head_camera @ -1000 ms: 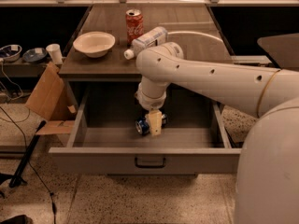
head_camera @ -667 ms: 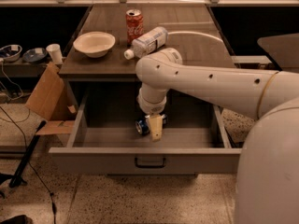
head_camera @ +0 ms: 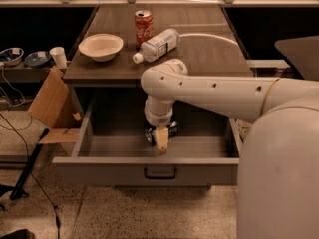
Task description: Pick pepsi can from top drawer and place on counter
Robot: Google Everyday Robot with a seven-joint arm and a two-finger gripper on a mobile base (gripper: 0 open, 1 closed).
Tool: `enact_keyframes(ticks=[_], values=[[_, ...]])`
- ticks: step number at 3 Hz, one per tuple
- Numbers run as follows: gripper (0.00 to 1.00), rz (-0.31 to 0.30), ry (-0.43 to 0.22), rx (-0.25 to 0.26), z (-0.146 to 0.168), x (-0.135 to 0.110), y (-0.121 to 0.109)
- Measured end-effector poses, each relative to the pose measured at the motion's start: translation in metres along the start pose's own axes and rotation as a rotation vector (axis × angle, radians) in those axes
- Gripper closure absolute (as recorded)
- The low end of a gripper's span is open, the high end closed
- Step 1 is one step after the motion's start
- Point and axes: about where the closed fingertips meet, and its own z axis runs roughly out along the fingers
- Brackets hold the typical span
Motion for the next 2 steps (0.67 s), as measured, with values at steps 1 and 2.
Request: enact_keyframes(ticks=[1,2], values=[[0.23,0.004,-0.005,-0.012,0.0115,-0.0027,-0.0001],[0.47,0.022,-0.016,0.013,0.0066,-0.0031,0.0019]])
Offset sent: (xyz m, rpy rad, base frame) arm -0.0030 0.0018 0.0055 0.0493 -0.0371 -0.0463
